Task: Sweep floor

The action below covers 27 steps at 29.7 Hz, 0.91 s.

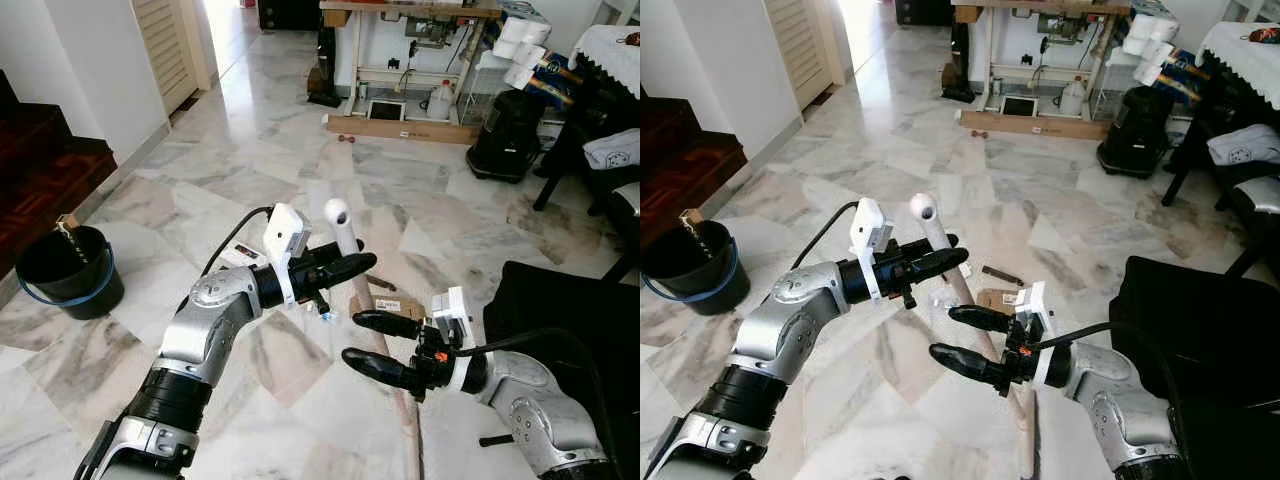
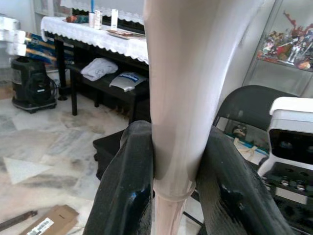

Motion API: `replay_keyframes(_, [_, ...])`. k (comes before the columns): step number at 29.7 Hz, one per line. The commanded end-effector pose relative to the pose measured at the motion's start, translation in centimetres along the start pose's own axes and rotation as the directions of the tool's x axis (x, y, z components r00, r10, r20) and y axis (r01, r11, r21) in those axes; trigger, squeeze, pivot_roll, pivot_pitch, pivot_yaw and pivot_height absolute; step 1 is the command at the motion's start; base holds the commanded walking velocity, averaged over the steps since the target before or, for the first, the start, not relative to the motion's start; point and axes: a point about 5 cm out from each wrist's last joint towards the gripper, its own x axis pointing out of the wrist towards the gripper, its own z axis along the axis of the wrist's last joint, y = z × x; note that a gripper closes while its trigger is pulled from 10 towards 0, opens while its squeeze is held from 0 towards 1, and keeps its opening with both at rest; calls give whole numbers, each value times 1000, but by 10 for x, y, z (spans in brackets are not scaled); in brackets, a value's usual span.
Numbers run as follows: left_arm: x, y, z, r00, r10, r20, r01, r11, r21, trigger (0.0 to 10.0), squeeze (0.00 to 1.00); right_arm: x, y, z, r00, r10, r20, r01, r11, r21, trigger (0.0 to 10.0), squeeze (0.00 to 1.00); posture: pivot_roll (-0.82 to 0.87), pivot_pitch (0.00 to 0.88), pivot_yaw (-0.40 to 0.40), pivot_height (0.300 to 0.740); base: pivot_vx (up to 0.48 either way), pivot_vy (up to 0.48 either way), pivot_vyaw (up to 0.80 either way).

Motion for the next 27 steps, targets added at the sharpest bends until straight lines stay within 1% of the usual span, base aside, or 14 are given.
replay_keyframes(1, [4, -5, 12, 998, -54, 35, 53, 998, 33, 10000, 0, -1, -5, 3, 999, -38, -1, 37, 999, -32, 10000, 0, -104, 0, -12, 740, 0, 0, 0])
replay_keyframes(4, [4, -6, 12, 998, -54, 34, 53, 998, 32, 10000, 0, -2, -8, 5, 998, -68, 0, 68, 996, -51, 10000, 0, -103, 0, -17, 740, 0, 0, 0])
replay_keyframes(5, [4, -6, 11, 998, -53, 33, 52, 998, 31, 10000, 0, -2, -13, 6, 994, -113, 1, 112, 992, -62, 10000, 0, -105, 0, -21, 740, 0, 0, 0])
replay_keyframes(9, [3, -8, 8, 999, -48, 25, 48, 998, 30, 10000, 0, -5, -24, 9, 978, -207, 18, 208, 974, -93, 10000, 0, -107, 0, -30, 740, 0, 0, 0])
replay_keyframes(13, [3, -8, 6, 999, -47, 15, 46, 998, 32, 10000, 0, -8, -31, 9, 965, -262, 12, 262, 958, -113, 10000, 0, -105, 0, -38, 740, 0, 0, 0])
replay_keyframes(15, [2, -8, 6, 999, -47, 15, 46, 998, 31, 10000, 0, -8, -31, 9, 965, -262, 13, 262, 959, -112, 10000, 0, -104, 0, -40, 740, 0, 0, 0])
replay_keyframes(17, [0, -7, 6, 999, -38, 9, 38, 999, 36, 10000, 0, -9, -36, 11, 952, -305, 25, 305, 944, -123, 10000, 0, -102, 0, -45, 740, 0, 0, 0])
replay_keyframes(22, [-1, -5, 6, 1000, -17, 3, 17, 999, 45, 10000, 0, -9, -39, 11, 950, -312, 30, 313, 940, -132, 10000, 0, -101, 0, -46, 740, 0, 0, 0])
replay_keyframes(24, [-1, -2, 5, 1000, 14, -7, -14, 998, 67, 10000, 0, -10, -38, 12, 954, -296, 41, 299, 947, -116, 10000, 0, -101, 0, -46, 740, 0, 0, 0])
replay_keyframes(27, [-1, 3, 5, 998, 59, -10, -58, 994, 93, 10000, 0, -10, -33, 13, 968, -246, 53, 250, 964, -93, 10000, 0, -102, 0, -43, 740, 0, 0, 0])
